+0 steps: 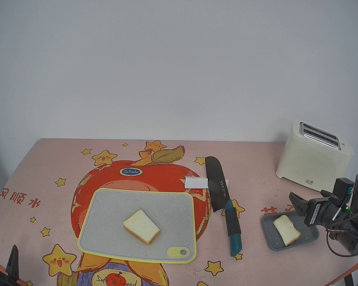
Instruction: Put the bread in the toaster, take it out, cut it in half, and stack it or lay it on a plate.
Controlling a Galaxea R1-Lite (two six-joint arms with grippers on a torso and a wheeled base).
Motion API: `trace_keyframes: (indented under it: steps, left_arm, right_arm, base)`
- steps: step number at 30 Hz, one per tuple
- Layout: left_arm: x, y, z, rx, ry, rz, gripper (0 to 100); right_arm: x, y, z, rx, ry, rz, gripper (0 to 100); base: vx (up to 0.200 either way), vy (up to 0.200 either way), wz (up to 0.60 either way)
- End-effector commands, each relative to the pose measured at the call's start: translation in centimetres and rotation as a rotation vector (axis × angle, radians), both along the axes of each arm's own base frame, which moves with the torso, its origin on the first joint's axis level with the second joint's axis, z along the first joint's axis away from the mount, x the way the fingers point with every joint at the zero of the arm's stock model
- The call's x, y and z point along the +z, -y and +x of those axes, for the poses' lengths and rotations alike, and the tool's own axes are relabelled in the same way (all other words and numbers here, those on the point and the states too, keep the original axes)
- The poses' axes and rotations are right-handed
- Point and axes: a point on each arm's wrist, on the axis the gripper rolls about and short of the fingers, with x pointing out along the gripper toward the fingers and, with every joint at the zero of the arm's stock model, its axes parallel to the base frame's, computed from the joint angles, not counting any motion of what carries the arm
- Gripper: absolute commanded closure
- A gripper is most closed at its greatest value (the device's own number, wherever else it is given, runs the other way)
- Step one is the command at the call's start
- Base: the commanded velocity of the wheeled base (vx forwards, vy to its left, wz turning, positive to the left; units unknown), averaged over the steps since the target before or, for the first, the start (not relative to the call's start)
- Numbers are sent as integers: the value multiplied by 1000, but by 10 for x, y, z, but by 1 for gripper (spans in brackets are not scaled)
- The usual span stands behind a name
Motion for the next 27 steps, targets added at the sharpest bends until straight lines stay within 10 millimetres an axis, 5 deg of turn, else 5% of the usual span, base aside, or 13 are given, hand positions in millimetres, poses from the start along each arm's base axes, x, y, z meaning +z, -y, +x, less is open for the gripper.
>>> trace_keyframes:
  steps: [1, 20, 27]
  left_arm:
    - [-5, 0, 0, 1, 0, 0, 0]
    - [-5, 0, 0, 2, -2, -2, 0]
    - [-5, 0, 0, 2, -2, -2, 0]
  right_arm:
    - [3, 1, -2, 1, 14, 8, 0]
    - [0, 1, -2, 4, 1, 3, 0]
    - [-1, 1, -2, 6, -2, 0, 0]
  base:
    - [0, 0, 0]
    - [0, 0, 0]
    - [0, -200, 0]
